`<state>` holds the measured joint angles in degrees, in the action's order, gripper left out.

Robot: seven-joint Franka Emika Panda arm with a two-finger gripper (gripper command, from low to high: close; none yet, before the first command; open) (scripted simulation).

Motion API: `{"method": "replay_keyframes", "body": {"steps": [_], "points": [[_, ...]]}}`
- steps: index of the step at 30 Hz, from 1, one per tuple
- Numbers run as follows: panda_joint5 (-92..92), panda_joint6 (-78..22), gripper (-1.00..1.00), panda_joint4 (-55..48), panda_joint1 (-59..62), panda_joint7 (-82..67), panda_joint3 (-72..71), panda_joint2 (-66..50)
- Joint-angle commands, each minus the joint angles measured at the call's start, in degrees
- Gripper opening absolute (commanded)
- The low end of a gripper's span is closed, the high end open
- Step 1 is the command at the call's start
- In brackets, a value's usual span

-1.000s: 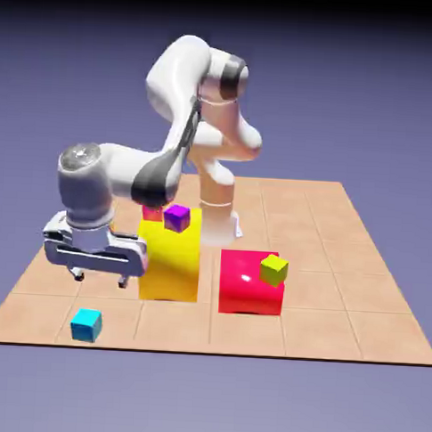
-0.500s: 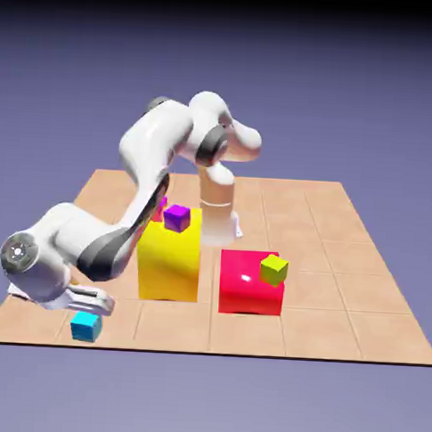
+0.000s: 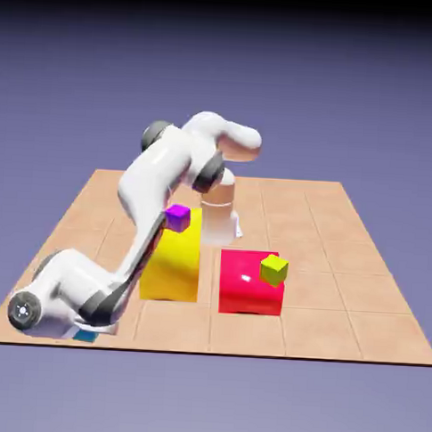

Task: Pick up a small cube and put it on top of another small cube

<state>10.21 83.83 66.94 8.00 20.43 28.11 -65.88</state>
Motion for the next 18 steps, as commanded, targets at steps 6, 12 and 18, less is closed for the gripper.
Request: {"method": "replay_keyframes", "body": {"steps": [6, 12, 18], "points": [[-0.11, -6.05, -1.0, -8.3, 1.69, 0.38, -0.13, -1.76], [-1.59, -11.85, -1.0, -13.16, 2.49, 2.27, -3.7, -0.36], [-6.08, -10.13, -1.0, -0.7, -0.71, 7.13, -14.96, 10.26]]}}
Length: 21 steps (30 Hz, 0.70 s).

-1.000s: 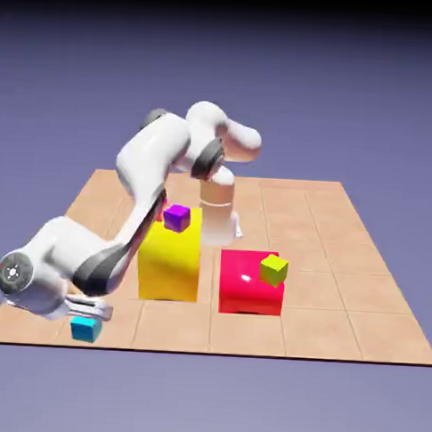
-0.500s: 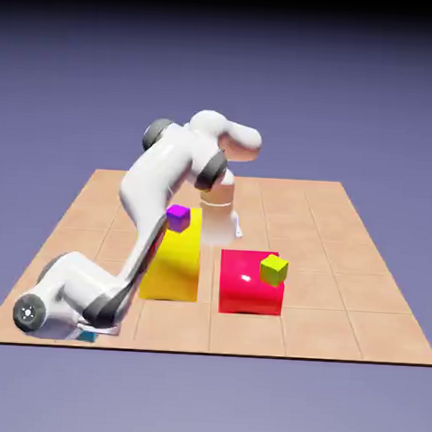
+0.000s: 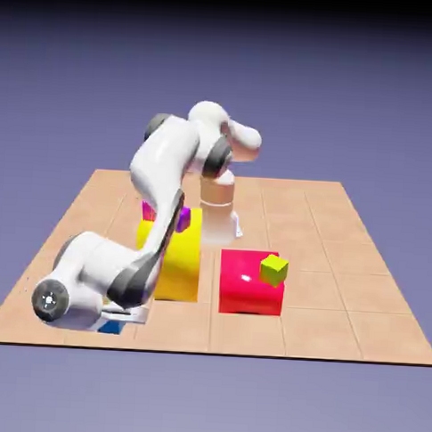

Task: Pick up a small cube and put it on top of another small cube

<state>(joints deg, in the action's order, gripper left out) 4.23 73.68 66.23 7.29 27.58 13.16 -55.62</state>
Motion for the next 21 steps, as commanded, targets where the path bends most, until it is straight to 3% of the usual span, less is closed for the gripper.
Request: {"method": "replay_keyframes", "body": {"steps": [1, 21], "points": [[-0.85, 0.31, -1.0, 2.08, -0.53, 0.79, -1.88, 1.77], [-15.35, 7.24, -1.0, 43.61, -10.61, 16.44, -37.97, 36.01]]}}
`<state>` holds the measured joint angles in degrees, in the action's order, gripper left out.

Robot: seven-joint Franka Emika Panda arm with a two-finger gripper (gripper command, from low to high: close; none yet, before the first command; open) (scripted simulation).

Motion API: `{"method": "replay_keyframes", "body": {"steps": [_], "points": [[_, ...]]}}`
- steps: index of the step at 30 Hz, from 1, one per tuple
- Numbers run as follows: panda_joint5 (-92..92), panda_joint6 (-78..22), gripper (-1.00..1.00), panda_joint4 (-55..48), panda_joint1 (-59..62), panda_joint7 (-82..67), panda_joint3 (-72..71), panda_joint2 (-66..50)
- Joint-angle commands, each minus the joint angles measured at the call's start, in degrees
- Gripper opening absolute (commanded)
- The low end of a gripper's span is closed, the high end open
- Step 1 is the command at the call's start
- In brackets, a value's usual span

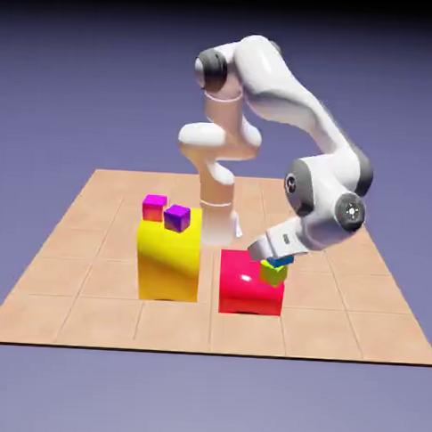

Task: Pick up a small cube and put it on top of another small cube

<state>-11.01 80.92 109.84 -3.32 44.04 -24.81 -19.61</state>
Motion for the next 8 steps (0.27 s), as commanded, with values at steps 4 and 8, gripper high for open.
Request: {"method": "replay_keyframes", "body": {"steps": [4, 8], "points": [[-0.58, 7.61, -1.0, 8.3, 0.94, 0.29, 0.4, 0.71], [-0.49, 6.17, 1.0, 6.73, 0.77, 0.23, 0.33, 0.58]]}}
